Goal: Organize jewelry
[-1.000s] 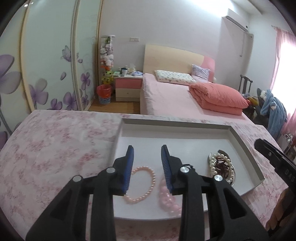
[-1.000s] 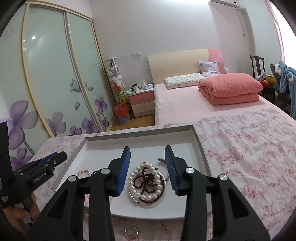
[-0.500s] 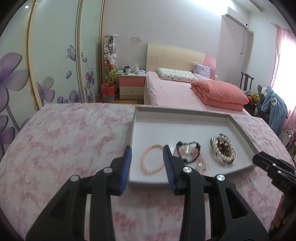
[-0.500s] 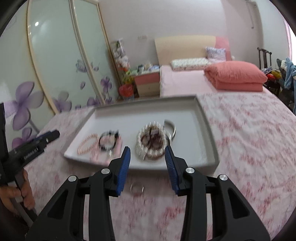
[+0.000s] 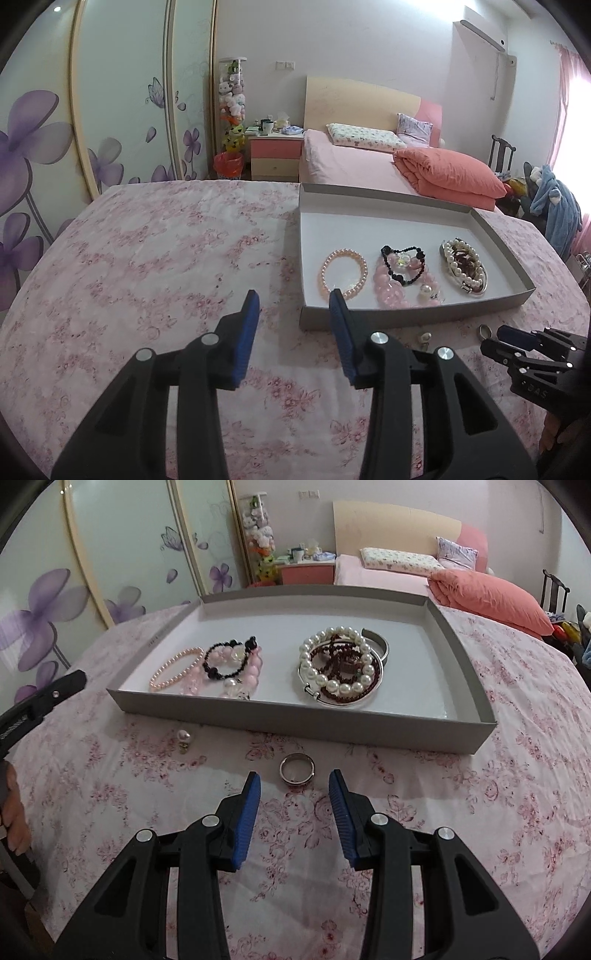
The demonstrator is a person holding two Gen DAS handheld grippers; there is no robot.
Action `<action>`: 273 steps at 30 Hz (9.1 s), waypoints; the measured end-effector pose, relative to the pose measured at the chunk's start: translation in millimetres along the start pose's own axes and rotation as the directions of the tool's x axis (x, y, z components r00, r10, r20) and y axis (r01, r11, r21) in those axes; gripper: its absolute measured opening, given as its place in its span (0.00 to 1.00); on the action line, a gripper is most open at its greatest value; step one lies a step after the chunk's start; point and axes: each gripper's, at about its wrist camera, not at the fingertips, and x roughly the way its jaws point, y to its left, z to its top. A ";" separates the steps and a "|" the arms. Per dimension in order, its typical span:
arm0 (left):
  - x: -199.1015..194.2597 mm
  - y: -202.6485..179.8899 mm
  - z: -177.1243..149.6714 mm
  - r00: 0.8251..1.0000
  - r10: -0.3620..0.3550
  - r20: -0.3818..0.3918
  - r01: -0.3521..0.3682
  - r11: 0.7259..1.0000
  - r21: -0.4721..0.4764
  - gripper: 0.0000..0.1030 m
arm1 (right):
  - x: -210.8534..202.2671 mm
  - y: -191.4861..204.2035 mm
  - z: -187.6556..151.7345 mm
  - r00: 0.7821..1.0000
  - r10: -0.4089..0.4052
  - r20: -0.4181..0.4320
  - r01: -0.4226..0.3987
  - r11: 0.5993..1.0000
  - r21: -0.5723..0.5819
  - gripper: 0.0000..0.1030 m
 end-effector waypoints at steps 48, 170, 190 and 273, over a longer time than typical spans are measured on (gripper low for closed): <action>46.1 -117.5 -23.8 0.973 -0.102 -0.207 0.133 0.981 0.144 0.46 | -9.4 -30.2 -8.7 0.991 -0.130 0.013 0.129 0.990 0.060 0.22; 15.5 -85.4 48.8 0.987 -0.106 0.121 0.098 0.993 0.070 0.13 | -46.7 -14.6 65.8 0.898 -0.036 0.438 -0.010 0.995 0.103 0.22; 13.1 -20.2 58.7 0.989 -0.104 0.104 0.115 0.987 -0.109 0.38 | -53.4 -49.4 61.2 0.918 -0.019 0.396 -0.082 0.969 0.235 0.48; -125.1 -28.0 -41.4 0.961 0.015 0.276 -0.025 0.999 0.032 0.96 | -147.6 19.0 -45.2 0.869 -0.083 0.488 0.044 0.995 0.091 0.98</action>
